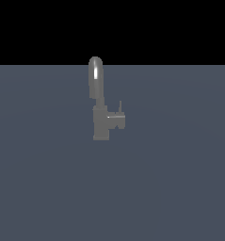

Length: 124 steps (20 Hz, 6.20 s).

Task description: Turn on the faucet by rotating a designated handle.

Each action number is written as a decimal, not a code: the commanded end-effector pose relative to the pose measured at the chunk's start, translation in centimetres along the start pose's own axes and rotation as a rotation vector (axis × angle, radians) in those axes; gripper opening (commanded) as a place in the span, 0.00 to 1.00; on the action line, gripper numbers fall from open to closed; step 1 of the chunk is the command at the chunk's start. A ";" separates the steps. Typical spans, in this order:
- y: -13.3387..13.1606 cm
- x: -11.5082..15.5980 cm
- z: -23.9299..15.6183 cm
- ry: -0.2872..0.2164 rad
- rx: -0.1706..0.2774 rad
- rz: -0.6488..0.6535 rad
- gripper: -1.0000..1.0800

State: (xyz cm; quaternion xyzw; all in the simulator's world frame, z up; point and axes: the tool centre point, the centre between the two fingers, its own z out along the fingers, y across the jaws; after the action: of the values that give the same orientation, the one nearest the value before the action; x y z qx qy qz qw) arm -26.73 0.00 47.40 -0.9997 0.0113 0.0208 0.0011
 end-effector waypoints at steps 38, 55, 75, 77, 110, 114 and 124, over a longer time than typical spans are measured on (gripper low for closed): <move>-0.4 15.3 4.4 -0.370 0.357 0.357 0.00; 1.1 24.6 10.9 -0.637 0.619 0.610 0.00; 2.9 33.3 24.1 -1.019 0.999 0.971 0.00; 2.9 33.8 25.6 -1.057 1.036 1.007 0.00; 2.3 33.7 31.4 -1.207 1.185 1.152 0.00; 2.4 32.7 31.2 -1.207 1.185 1.152 0.00; 2.5 31.3 30.5 -1.194 1.191 1.150 0.00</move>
State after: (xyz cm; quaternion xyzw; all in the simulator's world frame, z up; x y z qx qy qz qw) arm 3.23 -3.06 15.61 -0.5065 0.4960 0.5040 0.4935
